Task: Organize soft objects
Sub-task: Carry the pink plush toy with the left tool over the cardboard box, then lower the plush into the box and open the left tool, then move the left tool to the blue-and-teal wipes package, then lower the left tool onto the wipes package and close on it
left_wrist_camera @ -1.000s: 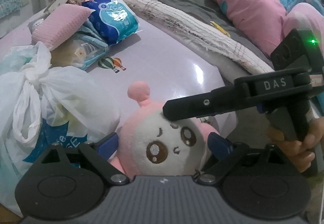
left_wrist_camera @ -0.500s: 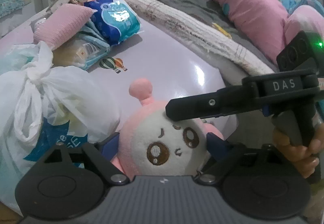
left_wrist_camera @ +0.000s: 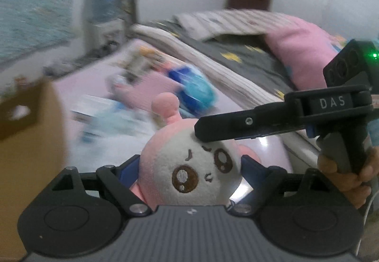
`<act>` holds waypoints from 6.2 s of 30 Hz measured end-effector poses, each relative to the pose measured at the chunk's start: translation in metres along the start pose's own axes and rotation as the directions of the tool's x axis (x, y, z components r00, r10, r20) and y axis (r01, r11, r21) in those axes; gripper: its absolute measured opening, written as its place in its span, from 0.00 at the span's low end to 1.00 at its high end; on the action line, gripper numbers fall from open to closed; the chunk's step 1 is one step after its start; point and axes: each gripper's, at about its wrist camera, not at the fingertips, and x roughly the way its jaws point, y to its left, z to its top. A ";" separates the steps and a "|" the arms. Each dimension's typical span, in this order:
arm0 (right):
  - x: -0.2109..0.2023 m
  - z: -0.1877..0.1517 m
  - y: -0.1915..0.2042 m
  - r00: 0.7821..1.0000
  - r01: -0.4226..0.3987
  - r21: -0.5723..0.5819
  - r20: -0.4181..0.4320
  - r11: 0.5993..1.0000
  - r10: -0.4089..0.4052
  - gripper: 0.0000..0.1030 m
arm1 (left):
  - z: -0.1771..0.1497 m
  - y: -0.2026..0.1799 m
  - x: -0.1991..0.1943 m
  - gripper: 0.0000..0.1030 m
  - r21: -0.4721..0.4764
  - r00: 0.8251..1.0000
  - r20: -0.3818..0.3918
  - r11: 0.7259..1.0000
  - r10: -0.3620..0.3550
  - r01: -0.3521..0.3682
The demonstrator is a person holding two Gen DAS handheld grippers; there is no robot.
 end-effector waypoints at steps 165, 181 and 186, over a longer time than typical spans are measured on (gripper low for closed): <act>-0.037 -0.063 -0.141 0.926 0.353 0.315 0.018 0.881 -0.377 0.55 | 0.016 -0.081 0.204 0.83 -0.054 0.903 -0.355 0.969 -0.244 0.240; -0.058 -0.069 -0.140 0.934 0.306 0.343 0.074 0.888 -0.350 0.46 | 0.026 -0.087 0.176 0.75 -0.044 0.927 -0.281 0.968 -0.250 0.248; -0.063 -0.065 -0.116 0.937 0.289 0.319 0.099 0.903 -0.335 0.46 | 0.030 -0.087 0.148 0.75 -0.017 0.945 -0.227 0.972 -0.234 0.236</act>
